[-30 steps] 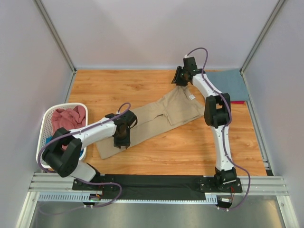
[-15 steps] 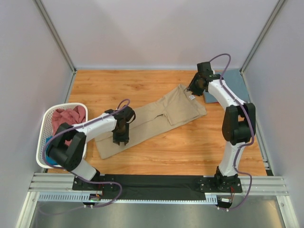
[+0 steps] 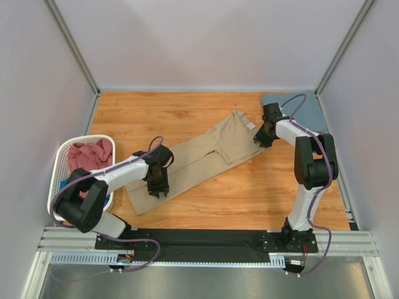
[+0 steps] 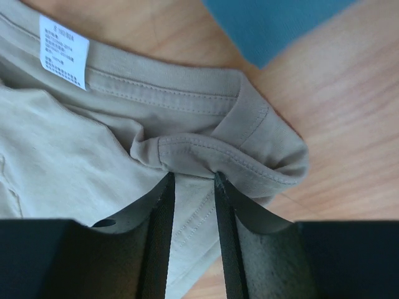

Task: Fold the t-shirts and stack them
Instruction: Fold the tshirt

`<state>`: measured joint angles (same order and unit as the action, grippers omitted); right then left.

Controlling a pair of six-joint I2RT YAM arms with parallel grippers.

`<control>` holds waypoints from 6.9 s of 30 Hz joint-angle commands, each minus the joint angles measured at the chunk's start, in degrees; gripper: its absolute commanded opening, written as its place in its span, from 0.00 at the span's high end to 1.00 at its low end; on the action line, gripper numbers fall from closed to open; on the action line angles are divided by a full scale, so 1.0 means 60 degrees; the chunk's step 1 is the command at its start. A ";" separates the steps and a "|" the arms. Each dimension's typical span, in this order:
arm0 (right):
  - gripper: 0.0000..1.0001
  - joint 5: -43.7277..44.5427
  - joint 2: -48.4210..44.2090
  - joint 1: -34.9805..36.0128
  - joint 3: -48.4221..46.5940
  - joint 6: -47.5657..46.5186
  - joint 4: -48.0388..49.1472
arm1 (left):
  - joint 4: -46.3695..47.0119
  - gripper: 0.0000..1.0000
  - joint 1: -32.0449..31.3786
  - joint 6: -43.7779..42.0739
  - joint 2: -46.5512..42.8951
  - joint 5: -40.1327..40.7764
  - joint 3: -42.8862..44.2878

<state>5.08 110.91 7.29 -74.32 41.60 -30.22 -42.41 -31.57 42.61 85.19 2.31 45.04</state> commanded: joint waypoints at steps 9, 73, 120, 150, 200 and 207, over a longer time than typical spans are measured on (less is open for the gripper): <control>0.66 -0.0582 0.2489 -0.0072 -0.3254 -0.1776 0.0613 | -0.1427 0.56 -0.0129 0.0722 -0.1760 -0.0399 0.0827; 0.50 -0.2518 0.2986 -0.0497 -0.3417 -0.0122 0.3162 | 0.0930 0.60 -0.3923 0.0823 0.0904 -0.0838 0.0758; 0.44 -0.3410 -0.1567 0.0587 0.0096 -0.1119 0.0918 | -0.1500 0.46 0.0003 -0.1184 -0.1133 -0.0081 0.0492; 0.62 -0.3278 0.5200 -0.0555 -0.6873 -0.0840 0.2107 | -0.0183 0.66 0.0018 0.0939 -0.0266 -0.2403 -0.1060; 0.55 -0.3234 0.4174 -0.0131 -0.5598 -0.0855 0.2033 | 0.1414 1.00 0.0311 0.0397 -0.1102 -0.2771 -0.2320; 0.96 -0.3073 0.5595 -0.0336 -0.7690 -0.0752 0.1770 | 0.1649 1.00 0.0238 0.1028 -0.1220 -0.2801 -0.2248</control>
<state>-13.56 140.99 6.11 -113.36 36.97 -19.55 -33.39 -29.65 46.78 76.93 -17.96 32.73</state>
